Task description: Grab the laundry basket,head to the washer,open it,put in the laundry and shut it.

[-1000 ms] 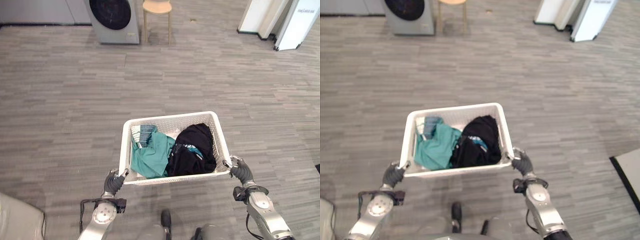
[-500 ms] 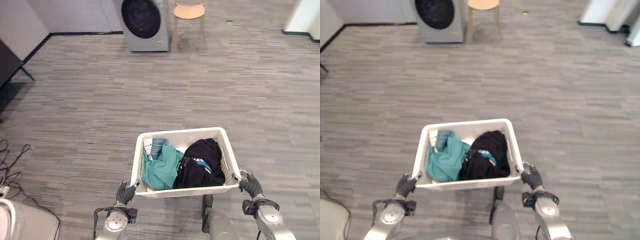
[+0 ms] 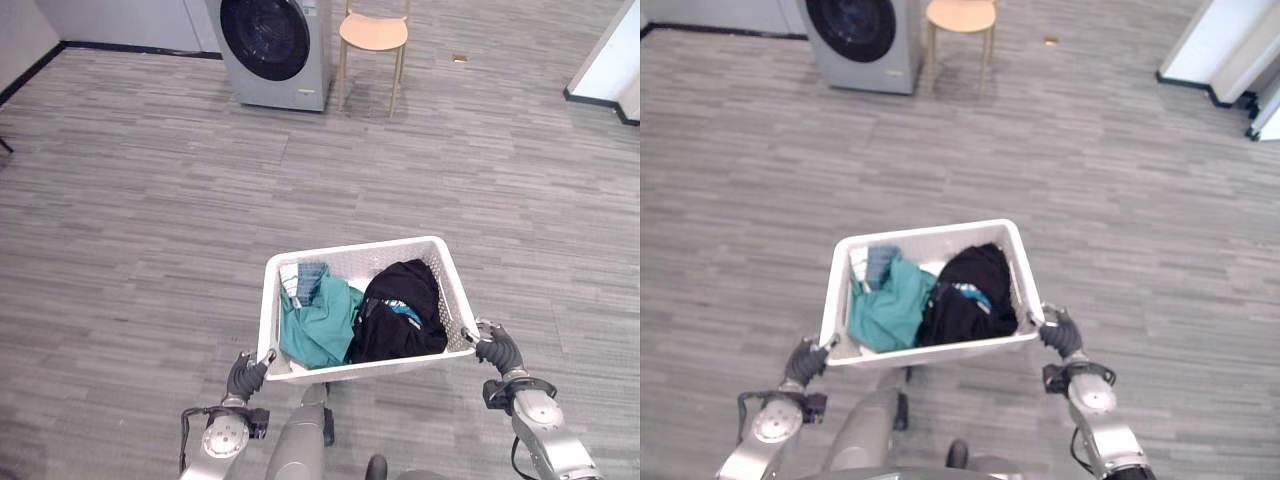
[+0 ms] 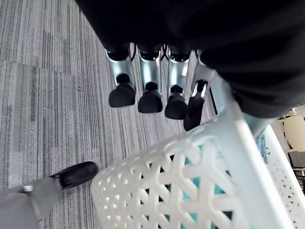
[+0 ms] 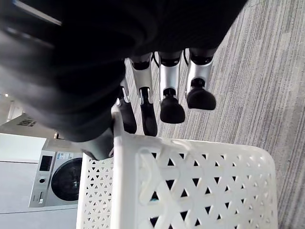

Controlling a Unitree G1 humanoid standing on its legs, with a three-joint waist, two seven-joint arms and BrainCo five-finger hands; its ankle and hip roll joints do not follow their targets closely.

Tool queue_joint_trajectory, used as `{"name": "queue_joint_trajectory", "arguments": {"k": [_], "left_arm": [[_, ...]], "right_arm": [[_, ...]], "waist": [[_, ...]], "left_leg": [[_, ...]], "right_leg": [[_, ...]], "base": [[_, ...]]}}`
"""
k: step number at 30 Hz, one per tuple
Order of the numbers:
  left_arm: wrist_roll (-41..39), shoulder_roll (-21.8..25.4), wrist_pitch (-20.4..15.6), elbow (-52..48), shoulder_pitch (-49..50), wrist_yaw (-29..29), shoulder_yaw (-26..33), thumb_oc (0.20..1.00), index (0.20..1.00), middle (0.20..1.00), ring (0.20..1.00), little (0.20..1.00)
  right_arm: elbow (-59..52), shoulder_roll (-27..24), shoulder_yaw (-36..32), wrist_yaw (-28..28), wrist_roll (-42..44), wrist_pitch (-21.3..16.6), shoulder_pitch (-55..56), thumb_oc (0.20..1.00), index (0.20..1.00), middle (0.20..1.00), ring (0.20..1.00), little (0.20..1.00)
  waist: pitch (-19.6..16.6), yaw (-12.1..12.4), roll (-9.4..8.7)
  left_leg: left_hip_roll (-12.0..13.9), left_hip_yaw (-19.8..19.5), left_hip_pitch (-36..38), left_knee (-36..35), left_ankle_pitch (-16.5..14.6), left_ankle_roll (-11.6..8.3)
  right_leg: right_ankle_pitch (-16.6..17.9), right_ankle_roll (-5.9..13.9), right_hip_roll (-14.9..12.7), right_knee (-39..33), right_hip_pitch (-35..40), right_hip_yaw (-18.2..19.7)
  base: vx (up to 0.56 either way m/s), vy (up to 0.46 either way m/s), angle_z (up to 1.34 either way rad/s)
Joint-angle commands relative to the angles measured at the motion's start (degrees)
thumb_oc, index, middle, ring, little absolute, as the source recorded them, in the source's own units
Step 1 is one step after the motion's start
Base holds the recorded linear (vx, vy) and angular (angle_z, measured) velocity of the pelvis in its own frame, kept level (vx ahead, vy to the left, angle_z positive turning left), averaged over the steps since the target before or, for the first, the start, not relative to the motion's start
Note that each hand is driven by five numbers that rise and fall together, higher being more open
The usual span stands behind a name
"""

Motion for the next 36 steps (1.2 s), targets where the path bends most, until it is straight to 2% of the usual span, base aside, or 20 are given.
{"name": "queue_joint_trajectory", "arguments": {"k": [1, 3, 5, 6, 7, 8, 9, 10, 11, 14, 15, 17, 19, 24, 25, 26, 28, 31, 33, 36], "left_arm": [[-1.1, 0.8, -6.8, -8.9, -3.6, -1.5, 2.2, 0.2, 0.2, 0.2, 0.2, 0.2], [-0.9, 1.5, -7.1, -8.9, -3.7, -1.3, 2.4, 0.2, 0.2, 0.2, 0.2, 0.2], [-1.1, 2.3, -7.4, -8.8, -4.0, -0.9, 2.3, 0.2, 0.2, 0.2, 0.2, 0.2], [-1.2, 2.7, -7.3, -8.7, -4.2, -0.7, 2.1, 0.2, 0.2, 0.2, 0.2, 0.2], [-1.3, 3.8, -7.3, -8.7, -4.4, -0.3, 2.0, 0.2, 0.2, 0.2, 0.2, 0.2], [-1.4, 4.0, -7.5, -8.5, -4.5, 0.1, 2.1, 0.2, 0.2, 0.2, 0.2, 0.2], [-1.5, 4.1, -7.5, -8.6, -4.8, 0.6, 2.1, 0.2, 0.2, 0.2, 0.2, 0.2], [-1.5, 4.1, -7.5, -8.6, -4.9, 0.6, 2.1, 0.2, 0.2, 0.2, 0.2, 0.2], [-2.1, 3.9, -7.4, -8.5, -5.5, 0.9, 1.8, 0.2, 0.2, 0.2, 0.2, 0.2], [-2.3, 3.1, -7.4, -8.7, -4.4, 0.2, 2.2, 0.2, 0.2, 0.2, 0.2, 0.2], [-2.5, 2.8, -7.5, -8.7, -4.1, 0.0, 2.5, 0.2, 0.2, 0.2, 0.2, 0.2], [-2.5, 2.2, -7.4, -8.5, -3.8, -0.3, 2.8, 0.2, 0.2, 0.2, 0.2, 0.2], [-2.2, 2.0, -7.5, -7.9, -4.2, -0.4, 3.2, 0.2, 0.2, 0.2, 0.2, 0.2], [-1.0, 1.1, -8.0, -7.5, -4.8, -0.9, 2.7, 0.2, 0.2, 0.2, 0.2, 0.2], [-0.7, 0.4, -8.3, -7.4, -4.6, -1.0, 2.1, 0.2, 0.2, 0.2, 0.2, 0.2], [-0.7, 0.4, -8.3, -7.4, -4.6, -1.0, 2.1, 0.2, 0.2, 0.2, 0.2, 0.2], [-1.3, 0.0, -8.1, -7.3, -5.4, -0.8, 1.3, 0.2, 0.2, 0.2, 0.2, 0.2], [-2.0, 0.3, -8.0, -7.9, -5.2, -1.0, 0.8, 0.2, 0.2, 0.2, 0.2, 0.2], [-2.9, 0.4, -7.7, -7.9, -5.6, -1.1, 0.5, 0.2, 0.2, 0.2, 0.2, 0.2], [-3.1, 0.6, -7.1, -7.9, -5.9, -1.2, 0.4, 0.2, 0.2, 0.2, 0.2, 0.2]], "right_arm": [[-4.5, 0.6, 0.3, 1.2, 1.8, -5.7, -1.7, 0.2, 0.2, 0.2, 0.2, 0.2], [-4.6, 1.5, 0.8, 1.4, 2.1, -6.1, -1.7, 0.2, 0.2, 0.2, 0.2, 0.2], [-4.1, 2.7, 1.9, 1.9, 2.4, -6.1, -2.3, 0.2, 0.2, 0.2, 0.2, 0.2], [-3.8, 3.1, 2.3, 2.2, 2.0, -6.2, -2.6, 0.2, 0.2, 0.2, 0.2, 0.2], [-4.3, 2.9, 2.8, 2.7, 0.8, -5.8, -3.3, 0.2, 0.2, 0.2, 0.2, 0.2], [-4.5, 2.9, 2.9, 2.9, 0.4, -5.8, -3.4, 0.2, 0.2, 0.2, 0.2, 0.2], [-4.8, 3.3, 3.0, 3.3, 0.1, -5.6, -3.7, 0.2, 0.2, 0.2, 0.2, 0.2], [-4.8, 3.3, 3.0, 3.3, 0.1, -5.6, -3.7, 0.2, 0.2, 0.2, 0.2, 0.2], [-5.3, 3.5, 3.5, 3.6, 0.1, -5.3, -3.9, 0.2, 0.2, 0.2, 0.2, 0.2], [-5.2, 3.3, 3.1, 3.9, 0.2, -4.7, -3.7, 0.2, 0.2, 0.2, 0.2, 0.2], [-5.2, 3.1, 2.9, 3.7, 0.4, -4.6, -3.6, 0.2, 0.2, 0.2, 0.2, 0.2], [-5.4, 3.3, 2.4, 3.5, 0.8, -4.4, -3.1, 0.2, 0.2, 0.2, 0.2, 0.2], [-5.8, 3.4, 1.6, 3.3, 0.4, -4.4, -2.4, 0.2, 0.2, 0.2, 0.2, 0.2], [-6.8, 3.3, 0.7, 3.7, -0.3, -4.5, -0.6, 0.2, 0.2, 0.2, 0.2, 0.2], [-7.0, 3.3, 0.2, 4.0, 0.0, -4.7, 0.3, 0.2, 0.2, 0.2, 0.2, 0.2], [-7.0, 3.4, 0.2, 4.0, 0.0, -4.6, 0.3, 0.2, 0.2, 0.2, 0.2, 0.2], [-6.8, 2.7, -0.4, 3.6, -0.2, -4.9, 0.4, 0.2, 0.2, 0.2, 0.2, 0.2], [-7.1, 1.8, -0.6, 2.9, 0.9, -5.4, 0.2, 0.2, 0.2, 0.2, 0.2, 0.2], [-6.7, 1.1, -0.8, 2.4, 1.1, -4.9, 0.0, 0.2, 0.2, 0.2, 0.2, 0.2], [-6.3, 0.4, -1.0, 1.5, 1.5, -4.7, -0.7, 0.2, 0.2, 0.2, 0.2, 0.2]], "waist": [[-2.9, 2.2, 0.25], [-3.8, 2.7, -0.53], [-4.7, 3.3, -2.06], [-5.2, 3.8, -2.76], [-4.8, 3.0, -2.88], [-4.9, 2.6, -2.43], [-4.7, 2.0, -1.62], [-4.8, 2.1, -1.49], [-4.4, 0.7, 0.1], [-4.5, -0.7, 1.88], [-4.1, -1.3, 2.33], [-3.6, -2.1, 2.54], [-3.1, -3.0, 2.71], [-3.1, -3.9, 2.09], [-4.0, -4.3, 2.37], [-4.1, -4.4, 2.19], [-4.8, -4.8, 2.67], [-4.9, -4.7, 2.68], [-4.5, -4.4, 1.7], [-3.5, -2.9, 0.35]], "left_leg": [[1.9, 2.0, 8.0, -3.9, 6.2, -2.08], [1.8, 2.2, 8.4, -1.6, 8.0, -1.35], [1.0, 2.8, 9.2, 0.8, 6.8, -0.28], [0.7, 3.5, 9.7, 2.0, 5.5, 0.62], [-0.1, 3.8, 12.6, 3.0, 2.7, 2.41], [-0.4, 4.1, 14.2, 3.0, 1.4, 3.19], [-0.5, 4.6, 16.5, 2.7, 0.3, 3.77], [-0.3, 4.6, 16.3, 2.7, 0.5, 3.74], [-1.1, 4.7, 20.7, 1.5, -1.2, 4.28], [-1.9, 3.9, 24.7, 0.7, -4.1, 4.21], [-1.9, 3.9, 26.2, 0.4, -4.5, 3.98], [-2.2, 2.8, 28.5, 0.1, -6.2, 3.28], [-2.0, 1.8, 31.1, -0.2, -7.7, 2.44], [-3.4, -0.1, 35.2, 1.7, -12.6, 2.09], [-3.1, -1.5, 36.6, 4.6, -14.2, 0.66], [-3.3, -1.6, 36.3, 4.7, -14.1, 0.7], [-1.3, -1.6, 35.6, 9.1, -11.4, -2.27], [2.0, -0.8, 30.6, 22.7, -4.9, -4.85], [3.7, 1.9, 26.7, 26.4, -4.2, -3.9], [4.2, 5.1, 20.4, 24.3, -8.5, -1.55]], "right_leg": [[-0.9, 5.23, 0.6, 4.3, -6.2, -0.3], [-1.8, 5.5, 0.5, 6.1, -4.7, 0.9], [-0.4, 7.69, -0.5, 10.6, -5.5, 1.5], [2.3, 9.47, -0.8, 15.2, -7.0, 1.8], [8.4, 12.91, -2.5, 26.6, -11.4, 1.9], [11.2, 14.38, -3.2, 30.7, -13.8, 1.6], [13.0, 14.87, -4.8, 34.0, -16.4, -0.3], [13.2, 14.81, -4.6, 34.0, -16.6, -0.2], [11.2, 13.26, -7.5, 33.0, -20.2, -3.8], [6.8, 11.52, -8.3, 26.8, -23.9, -5.2], [6.7, 10.52, -8.8, 22.1, -25.3, -6.2], [8.1, 10.61, -9.4, 13.3, -27.2, -5.6], [10.6, 11.71, -10.9, 7.3, -29.8, -5.3], [13.5, 12.5, -12.3, 4.8, -29.5, -5.9], [14.6, 12.19, -12.2, 6.1, -27.4, -6.6], [14.8, 12.2, -12.4, 6.0, -27.5, -6.6], [14.8, 11.16, -11.7, 7.2, -26.6, -7.4], [12.3, 8.36, -9.7, 6.6, -22.5, -9.5], [10.1, 7.04, -9.3, 5.8, -20.1, -10.3], [7.9, 6.84, -8.8, 4.6, -16.8, -10.6]], "base": [[0.39, 0.066, -0.46], [0.45, 0.102, -0.27], [0.46, 0.138, -0.44], [0.54, 0.22, -0.64], [0.52, 0.237, -0.64], [0.53, 0.273, -0.44], [0.27, 0.15, -0.24], [0.44, 0.228, -0.19], [0.41, 0.197, -0.01], [0.5, 0.138, -0.16], [0.46, 0.009, -0.11], [0.45, -0.048, 0.13], [0.47, -0.065, 0.31], [0.41, -0.075, 0.52], [0.54, -0.124, 0.47], [0.51, -0.162, 0.61], [0.31, -0.169, 0.62], [0.33, -0.202, 0.16], [0.28, -0.154, -0.01], [0.28, -0.085, 0.05]]}}
